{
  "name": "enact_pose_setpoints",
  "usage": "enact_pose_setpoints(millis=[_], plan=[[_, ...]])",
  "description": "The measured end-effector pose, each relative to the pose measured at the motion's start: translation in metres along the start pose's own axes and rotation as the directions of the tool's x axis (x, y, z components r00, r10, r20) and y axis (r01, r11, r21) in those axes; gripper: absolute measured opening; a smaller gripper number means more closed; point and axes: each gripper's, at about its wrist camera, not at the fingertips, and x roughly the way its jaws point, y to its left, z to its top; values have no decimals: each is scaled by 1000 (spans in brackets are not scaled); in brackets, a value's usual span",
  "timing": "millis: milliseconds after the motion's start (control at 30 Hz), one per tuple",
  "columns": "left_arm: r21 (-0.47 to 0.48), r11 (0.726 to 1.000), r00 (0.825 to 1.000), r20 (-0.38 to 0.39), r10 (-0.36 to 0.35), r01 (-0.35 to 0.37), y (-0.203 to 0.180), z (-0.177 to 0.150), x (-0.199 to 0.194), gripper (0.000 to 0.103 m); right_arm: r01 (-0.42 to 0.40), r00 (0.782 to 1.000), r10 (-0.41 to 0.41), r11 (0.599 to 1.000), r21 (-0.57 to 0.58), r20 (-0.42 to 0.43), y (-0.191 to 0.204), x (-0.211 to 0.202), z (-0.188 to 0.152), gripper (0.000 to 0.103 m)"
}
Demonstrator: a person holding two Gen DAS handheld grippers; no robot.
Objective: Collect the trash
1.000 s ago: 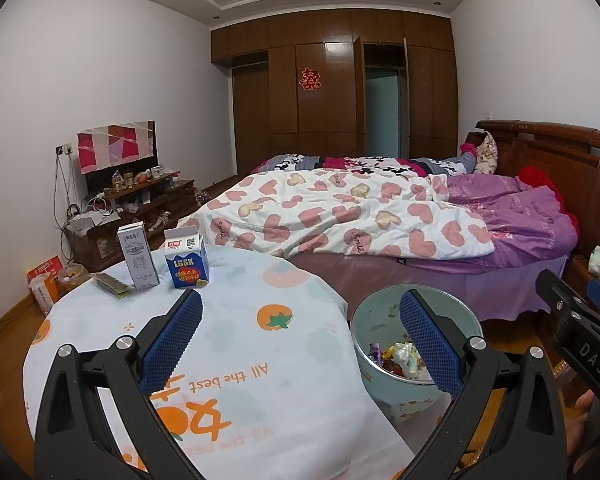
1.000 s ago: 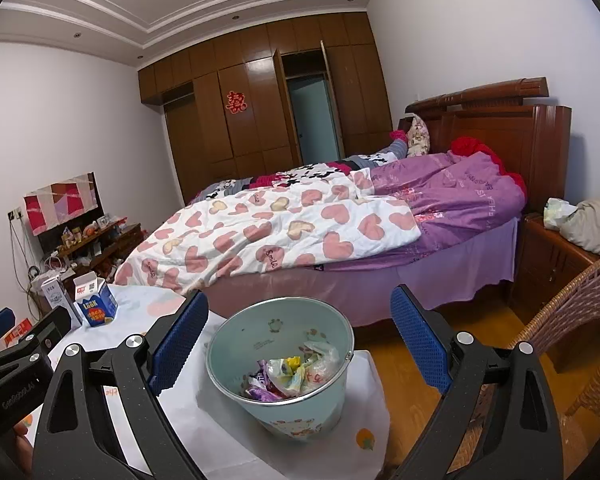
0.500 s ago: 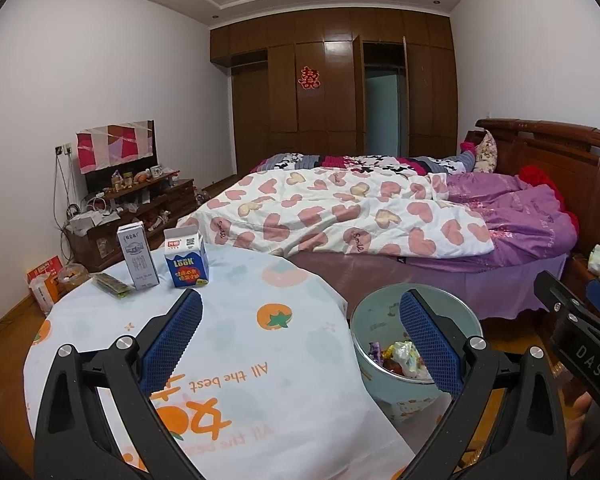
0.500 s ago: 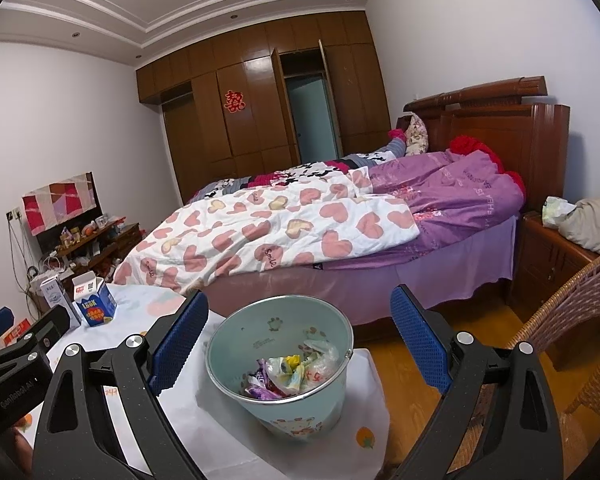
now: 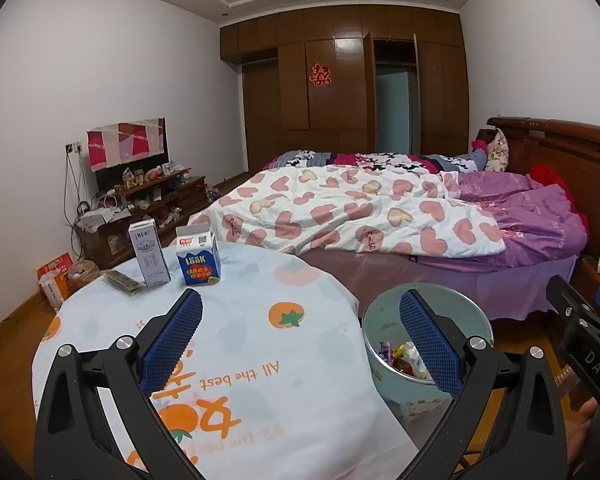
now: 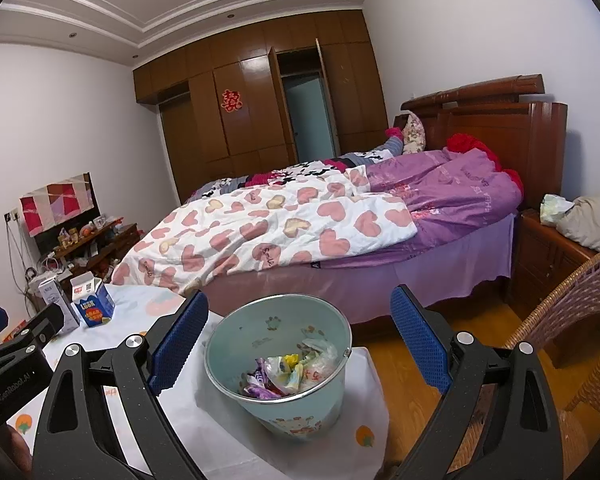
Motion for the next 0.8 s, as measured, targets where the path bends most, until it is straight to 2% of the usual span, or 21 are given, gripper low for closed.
enact_pose_setpoints(millis=[433,600,800], plan=[[-20,1000,999,-32,-14,13,2,-3,4,95,13,1000,-13,1000,7,-8,-1,0,-3,91],[-14,1000,1000,2,-5,5,1,-3,-1,91,17,1000,-16,1000,13,-11,0,1,-5,91],[-10,1000,1000,-19,-20,19,0,-2,0,91,16,1000,-16,1000,14,-10,0,0,-5,91]])
